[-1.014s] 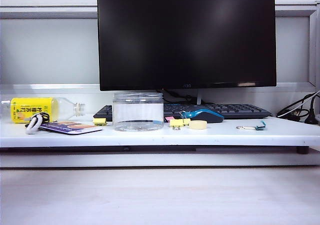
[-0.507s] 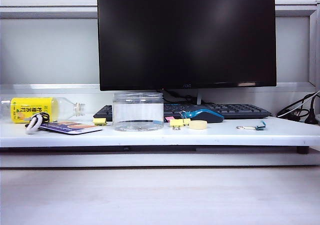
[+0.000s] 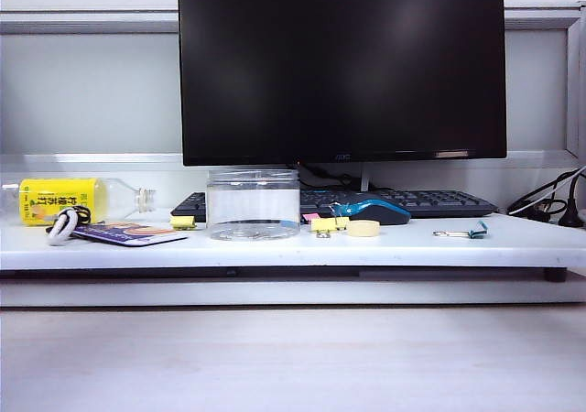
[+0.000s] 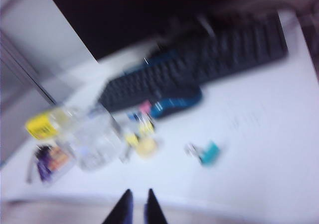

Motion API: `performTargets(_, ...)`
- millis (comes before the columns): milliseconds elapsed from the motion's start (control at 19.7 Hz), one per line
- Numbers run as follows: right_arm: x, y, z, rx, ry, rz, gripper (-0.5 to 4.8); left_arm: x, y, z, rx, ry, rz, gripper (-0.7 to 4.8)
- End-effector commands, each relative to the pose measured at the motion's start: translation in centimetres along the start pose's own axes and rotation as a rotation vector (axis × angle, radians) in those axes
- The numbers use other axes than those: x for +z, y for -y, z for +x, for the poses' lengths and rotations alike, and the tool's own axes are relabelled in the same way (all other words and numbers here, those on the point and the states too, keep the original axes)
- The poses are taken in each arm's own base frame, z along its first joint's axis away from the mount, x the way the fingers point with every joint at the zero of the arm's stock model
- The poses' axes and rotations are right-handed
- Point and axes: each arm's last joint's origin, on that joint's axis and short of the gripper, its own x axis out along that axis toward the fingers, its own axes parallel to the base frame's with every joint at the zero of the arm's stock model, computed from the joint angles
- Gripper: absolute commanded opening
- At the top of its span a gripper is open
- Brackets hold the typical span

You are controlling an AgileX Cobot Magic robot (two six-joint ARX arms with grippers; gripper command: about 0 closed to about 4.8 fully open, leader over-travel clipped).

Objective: Pick up the clips with the largest number of clips of the same color on the table and place them in a round transparent plastic box.

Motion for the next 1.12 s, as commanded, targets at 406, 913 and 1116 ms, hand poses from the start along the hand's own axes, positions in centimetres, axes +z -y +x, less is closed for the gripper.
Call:
performTargets(406, -0.2, 0.0, -0.3, -0.066, -0.079, 0.043, 0.45, 5.8, 4.3, -1.2, -0.019, 0.04, 0.276, 2.57)
performTargets(913, -0.3, 0.1, -0.3, -0.111, -0.076, 0.046, 0.45, 11.4, 5.4, 3.2, 0.017, -0.356, 0.355, 2.59)
performTargets(1116, -0.3, 0.1, -0.3, -0.109, -0.075, 0.046, 0.45, 12.5, 4.4, 8.4, -0.007, -0.634, 0.497, 2.9)
